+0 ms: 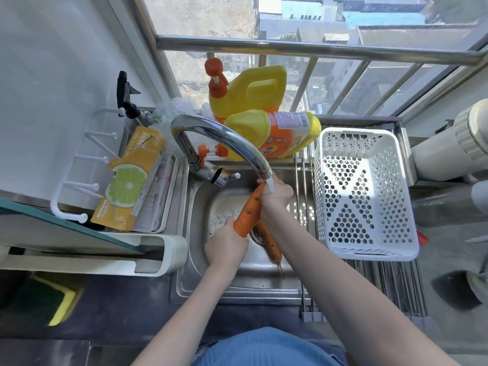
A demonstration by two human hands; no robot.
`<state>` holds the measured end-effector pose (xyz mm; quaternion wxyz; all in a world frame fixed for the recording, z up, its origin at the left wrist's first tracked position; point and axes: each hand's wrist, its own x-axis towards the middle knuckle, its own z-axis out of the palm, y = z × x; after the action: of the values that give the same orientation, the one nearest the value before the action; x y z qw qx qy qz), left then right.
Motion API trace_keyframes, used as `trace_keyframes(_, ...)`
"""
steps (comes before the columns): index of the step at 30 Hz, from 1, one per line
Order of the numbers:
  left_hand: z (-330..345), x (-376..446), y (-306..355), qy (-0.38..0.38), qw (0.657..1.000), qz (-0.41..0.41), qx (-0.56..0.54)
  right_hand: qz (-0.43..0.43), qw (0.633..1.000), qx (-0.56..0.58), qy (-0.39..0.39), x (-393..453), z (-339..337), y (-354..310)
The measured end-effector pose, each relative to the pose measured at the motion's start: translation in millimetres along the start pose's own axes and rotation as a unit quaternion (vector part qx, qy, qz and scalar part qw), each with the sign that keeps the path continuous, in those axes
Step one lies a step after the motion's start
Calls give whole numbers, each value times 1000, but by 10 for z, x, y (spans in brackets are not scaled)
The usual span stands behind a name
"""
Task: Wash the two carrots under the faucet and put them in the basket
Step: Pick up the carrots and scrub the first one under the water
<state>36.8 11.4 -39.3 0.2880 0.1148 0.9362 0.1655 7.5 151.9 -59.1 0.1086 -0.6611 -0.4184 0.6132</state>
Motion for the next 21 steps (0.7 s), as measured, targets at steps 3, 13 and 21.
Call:
trace_keyframes(3,-20,36,-33,-9,999,26,21,14,998,-69,3,37,-25,-73)
trace_keyframes(13,-250,242,237,-288,848,-44,-442,48,967,14,-249,-20,-247,-126)
trace_keyframes(21,-249,300,288,-235,852,-81,-461,-38,949,-6,-313,-246,-357,35)
